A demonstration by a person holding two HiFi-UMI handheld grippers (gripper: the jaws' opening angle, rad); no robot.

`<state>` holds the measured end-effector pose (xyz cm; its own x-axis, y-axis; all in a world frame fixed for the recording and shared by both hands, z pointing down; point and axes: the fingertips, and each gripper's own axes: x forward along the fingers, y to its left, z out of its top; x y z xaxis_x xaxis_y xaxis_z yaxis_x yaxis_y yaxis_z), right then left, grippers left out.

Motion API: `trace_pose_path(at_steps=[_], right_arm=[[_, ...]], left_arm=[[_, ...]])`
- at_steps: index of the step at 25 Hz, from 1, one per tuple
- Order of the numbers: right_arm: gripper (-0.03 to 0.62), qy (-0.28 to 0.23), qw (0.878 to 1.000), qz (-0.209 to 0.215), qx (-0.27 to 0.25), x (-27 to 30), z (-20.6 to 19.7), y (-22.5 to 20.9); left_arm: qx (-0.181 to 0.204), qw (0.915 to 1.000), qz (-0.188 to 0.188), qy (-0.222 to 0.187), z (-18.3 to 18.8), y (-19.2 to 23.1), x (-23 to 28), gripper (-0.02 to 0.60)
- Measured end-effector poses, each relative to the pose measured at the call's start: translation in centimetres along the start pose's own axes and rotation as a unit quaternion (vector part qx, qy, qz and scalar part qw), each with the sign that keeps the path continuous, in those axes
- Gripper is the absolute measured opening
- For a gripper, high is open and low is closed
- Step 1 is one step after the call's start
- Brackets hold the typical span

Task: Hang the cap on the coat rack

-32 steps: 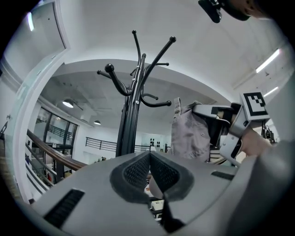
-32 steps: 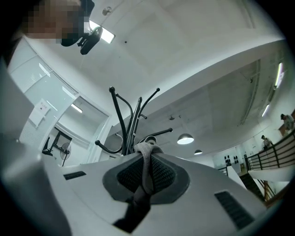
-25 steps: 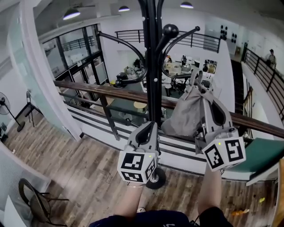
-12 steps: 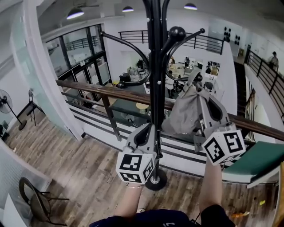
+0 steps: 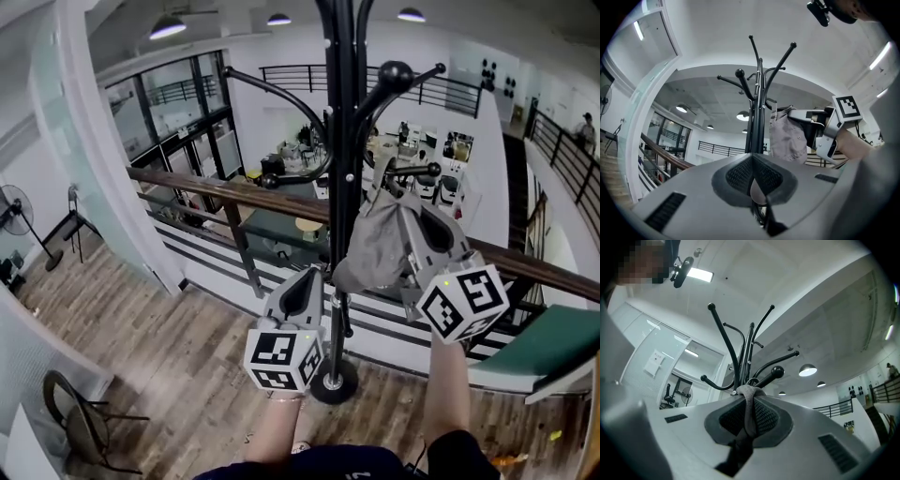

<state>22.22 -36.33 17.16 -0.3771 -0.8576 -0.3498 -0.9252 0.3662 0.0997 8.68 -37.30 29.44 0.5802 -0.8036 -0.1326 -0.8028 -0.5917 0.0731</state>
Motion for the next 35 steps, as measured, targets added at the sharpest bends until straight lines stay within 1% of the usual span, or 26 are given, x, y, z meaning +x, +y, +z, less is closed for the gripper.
trace_pose_path(at_steps=[2,4,7,11,15,17,20,23,26,32,35], right_arm=[[0.025,0.006,1.000,0.007,0.006,0.4,-0.5,0.4],[0.025,0.014,1.000,0.007,0.001,0.6,-1.0,0.7],[0.026,0.021,1.000,0.007,-0.003,0.8,-1.8,1.0],[0.028,0.023,1.000,0.007,-0.002,0.8,-2.0,1.0],[0.038,0.023,1.000,0.001,-0.004,0.0,-2.0,0.9],[0.065,0.026,1.000,-0.003,-0.013,-0.4,-2.0,1.1],[0.162,0.036,0.999,-0.001,-0.026,-1.1,-2.1,1.7],[0.204,0.033,0.999,-0.005,-0.027,-2.2,-2.1,1.9],[0.218,0.030,0.999,-0.016,-0.020,-3.5,-2.3,1.5],[0.222,0.044,0.998,-0.038,-0.033,-6.5,-2.6,1.1],[0.222,0.056,0.997,-0.046,-0.027,-8.2,-3.9,1.1]], left_arm=[[-0.003,0.9999,0.010,0.002,-0.2,0.7,-0.4,0.003],[-0.004,0.9999,0.014,0.005,-0.4,0.9,-0.7,0.003],[-0.006,0.9998,0.015,0.010,-0.9,1.1,-1.1,0.003],[-0.028,0.9994,0.019,0.011,-1.4,1.7,-1.8,0.003],[-0.029,0.9992,0.020,0.020,-2.0,1.7,-1.9,0.003],[-0.025,0.9992,0.019,0.023,-2.2,1.5,-2.0,0.003],[-0.021,0.9993,0.020,0.025,-2.3,1.2,-2.3,0.003],[-0.018,0.9993,0.018,0.027,-2.8,0.7,-2.6,0.003],[-0.019,0.9991,0.016,0.035,-3.5,0.1,-2.7,0.003],[-0.010,0.9992,0.013,0.037,-3.6,-1.5,-3.7,0.003],[-0.003,0.9992,0.012,0.037,-4.2,-2.5,-4.6,0.003]])
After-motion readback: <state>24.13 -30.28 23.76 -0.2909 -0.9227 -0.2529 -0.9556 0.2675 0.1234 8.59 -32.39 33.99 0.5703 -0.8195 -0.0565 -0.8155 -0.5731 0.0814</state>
